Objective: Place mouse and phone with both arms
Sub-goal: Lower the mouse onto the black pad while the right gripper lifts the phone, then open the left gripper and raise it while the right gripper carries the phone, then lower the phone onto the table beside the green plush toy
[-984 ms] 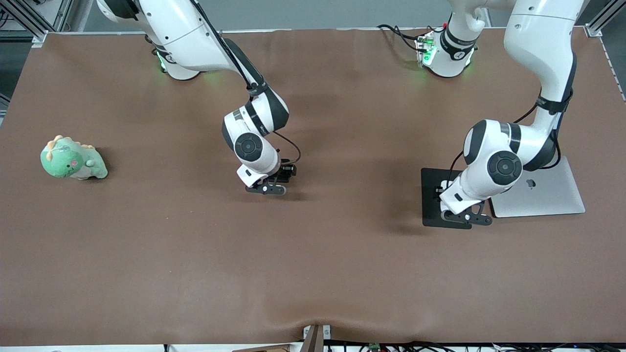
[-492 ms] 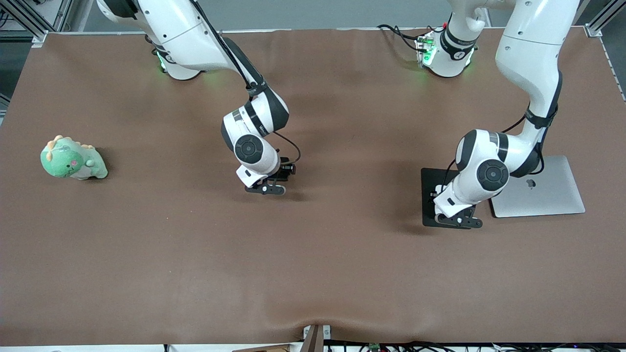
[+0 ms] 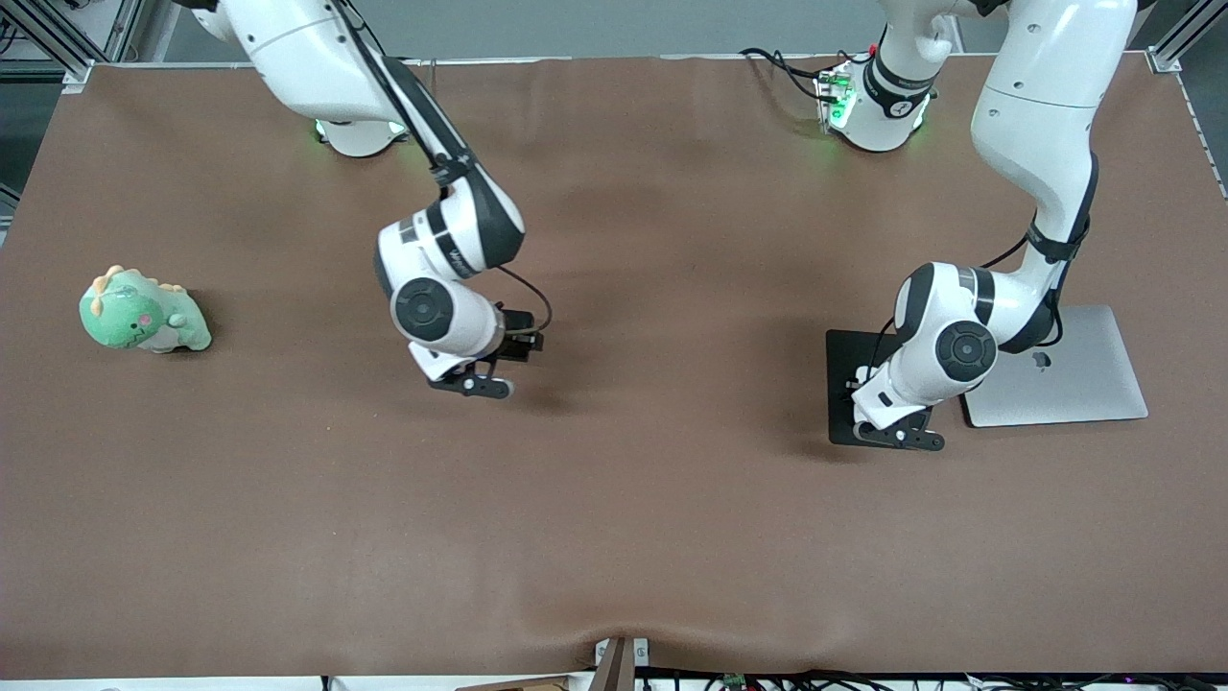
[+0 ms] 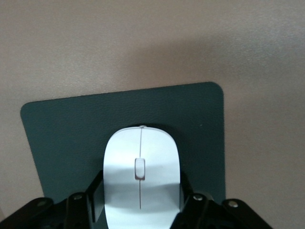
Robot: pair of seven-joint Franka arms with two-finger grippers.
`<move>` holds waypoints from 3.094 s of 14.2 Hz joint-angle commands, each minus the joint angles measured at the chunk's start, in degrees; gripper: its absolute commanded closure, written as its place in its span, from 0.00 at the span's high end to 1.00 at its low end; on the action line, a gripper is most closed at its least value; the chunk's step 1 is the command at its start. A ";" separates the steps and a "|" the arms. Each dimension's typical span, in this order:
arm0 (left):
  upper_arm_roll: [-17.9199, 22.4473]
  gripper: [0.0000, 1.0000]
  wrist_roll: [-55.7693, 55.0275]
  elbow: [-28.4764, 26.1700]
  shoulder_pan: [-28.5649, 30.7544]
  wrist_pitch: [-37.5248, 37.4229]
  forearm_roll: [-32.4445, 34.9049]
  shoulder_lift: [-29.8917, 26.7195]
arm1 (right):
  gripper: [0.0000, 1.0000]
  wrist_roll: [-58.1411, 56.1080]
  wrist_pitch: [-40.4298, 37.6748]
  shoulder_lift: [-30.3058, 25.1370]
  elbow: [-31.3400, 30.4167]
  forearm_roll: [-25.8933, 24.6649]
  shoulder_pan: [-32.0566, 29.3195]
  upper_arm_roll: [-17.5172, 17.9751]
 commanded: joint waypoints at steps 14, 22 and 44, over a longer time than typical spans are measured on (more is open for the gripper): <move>-0.67 1.00 0.64 1.10 1.60 -10.04 0.51 -11.96 | 0.00 -17.26 -9.25 -11.32 -10.28 -7.45 -18.39 0.67; -0.32 1.00 0.47 8.48 3.53 -26.90 0.33 -21.80 | 0.00 -34.56 2.25 -11.42 -19.07 -11.15 -31.21 0.67; -0.23 1.00 6.09 22.02 5.64 -59.54 -3.27 -36.41 | 1.00 -38.54 17.83 -5.70 -26.12 -15.11 -38.70 0.67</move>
